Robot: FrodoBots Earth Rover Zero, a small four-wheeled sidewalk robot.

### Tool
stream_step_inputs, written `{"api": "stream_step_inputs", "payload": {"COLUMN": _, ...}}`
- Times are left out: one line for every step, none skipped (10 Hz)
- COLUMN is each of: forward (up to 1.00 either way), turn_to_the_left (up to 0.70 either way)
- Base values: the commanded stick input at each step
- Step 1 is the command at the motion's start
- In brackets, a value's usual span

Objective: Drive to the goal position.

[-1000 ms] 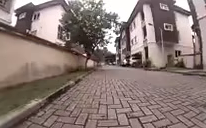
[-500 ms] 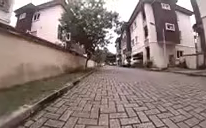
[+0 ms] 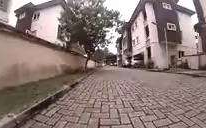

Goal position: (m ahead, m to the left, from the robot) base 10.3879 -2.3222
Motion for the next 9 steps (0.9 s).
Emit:
{"api": "stream_step_inputs", "payload": {"forward": 0.5, "turn_to_the_left": 0.0}}
{"api": "stream_step_inputs", "payload": {"forward": 0.5, "turn_to_the_left": 0.0}}
{"api": "stream_step_inputs", "payload": {"forward": 0.5, "turn_to_the_left": 0.0}}
{"api": "stream_step_inputs", "payload": {"forward": 0.5, "turn_to_the_left": 0.0}}
{"api": "stream_step_inputs", "payload": {"forward": 0.5, "turn_to_the_left": 0.0}}
{"api": "stream_step_inputs", "payload": {"forward": 0.5, "turn_to_the_left": 0.0}}
{"api": "stream_step_inputs", "payload": {"forward": 0.5, "turn_to_the_left": 0.0}}
{"api": "stream_step_inputs", "payload": {"forward": 0.5, "turn_to_the_left": 0.0}}
{"api": "stream_step_inputs", "payload": {"forward": 0.5, "turn_to_the_left": 0.0}}
